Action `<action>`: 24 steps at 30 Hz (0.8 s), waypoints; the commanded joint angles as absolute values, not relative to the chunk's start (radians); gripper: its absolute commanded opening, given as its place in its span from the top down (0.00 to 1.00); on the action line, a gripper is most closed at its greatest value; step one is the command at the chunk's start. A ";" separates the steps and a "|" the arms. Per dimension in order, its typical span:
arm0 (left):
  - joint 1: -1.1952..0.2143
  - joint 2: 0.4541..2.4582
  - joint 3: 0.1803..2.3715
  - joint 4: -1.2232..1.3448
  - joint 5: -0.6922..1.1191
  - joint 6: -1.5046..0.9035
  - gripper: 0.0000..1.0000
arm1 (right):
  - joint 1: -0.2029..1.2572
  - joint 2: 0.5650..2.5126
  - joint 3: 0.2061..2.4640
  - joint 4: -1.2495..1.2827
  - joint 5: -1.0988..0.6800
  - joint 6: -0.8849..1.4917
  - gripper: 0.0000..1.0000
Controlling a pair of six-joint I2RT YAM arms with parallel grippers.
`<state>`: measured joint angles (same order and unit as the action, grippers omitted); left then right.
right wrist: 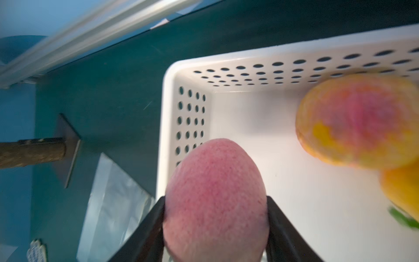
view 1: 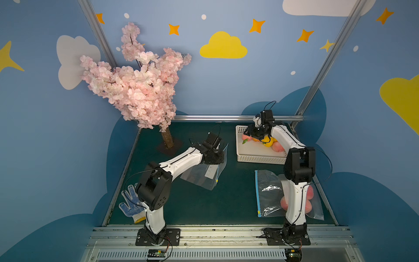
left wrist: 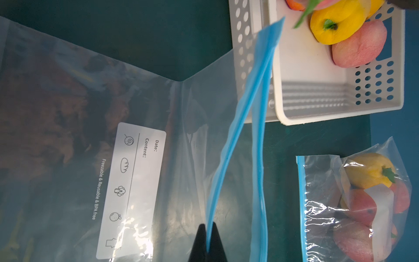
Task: Place the peach in a zip-top bag and seal the zipper
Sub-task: Pick up the peach from the basket, then place the peach in the zipper food storage bag.
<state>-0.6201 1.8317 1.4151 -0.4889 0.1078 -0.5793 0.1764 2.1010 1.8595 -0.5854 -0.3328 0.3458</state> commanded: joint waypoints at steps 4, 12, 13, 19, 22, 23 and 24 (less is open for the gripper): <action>-0.623 1.821 1.411 -0.449 0.144 -0.607 0.97 | 0.161 1.769 1.542 -0.416 -0.563 0.449 0.50; -0.630 1.861 1.416 -0.404 0.171 -0.645 0.97 | 0.252 1.551 1.231 -0.183 -0.693 0.636 0.52; -0.630 1.869 1.417 -0.400 0.178 -0.650 0.97 | 0.271 1.542 1.206 -0.154 -0.698 0.659 0.52; -0.630 1.893 1.417 -0.394 0.170 -0.666 0.97 | 0.354 1.580 1.159 -0.047 -0.738 0.752 0.54; -0.630 1.893 1.416 -0.393 0.160 -0.663 0.97 | 0.379 1.619 1.169 -0.046 -0.729 0.762 0.56; -0.629 1.892 1.416 -0.392 0.158 -0.663 0.97 | 0.383 1.627 1.170 -0.044 -0.725 0.765 0.57; -0.629 1.891 1.415 -0.393 0.156 -0.664 0.97 | 0.386 1.636 1.169 -0.039 -0.723 0.772 0.57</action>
<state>-0.6247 1.8923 1.4151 -0.4080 0.1551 -0.6621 0.3710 1.6039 1.1553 -0.0853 -0.7086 0.7383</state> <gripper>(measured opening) 0.047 0.585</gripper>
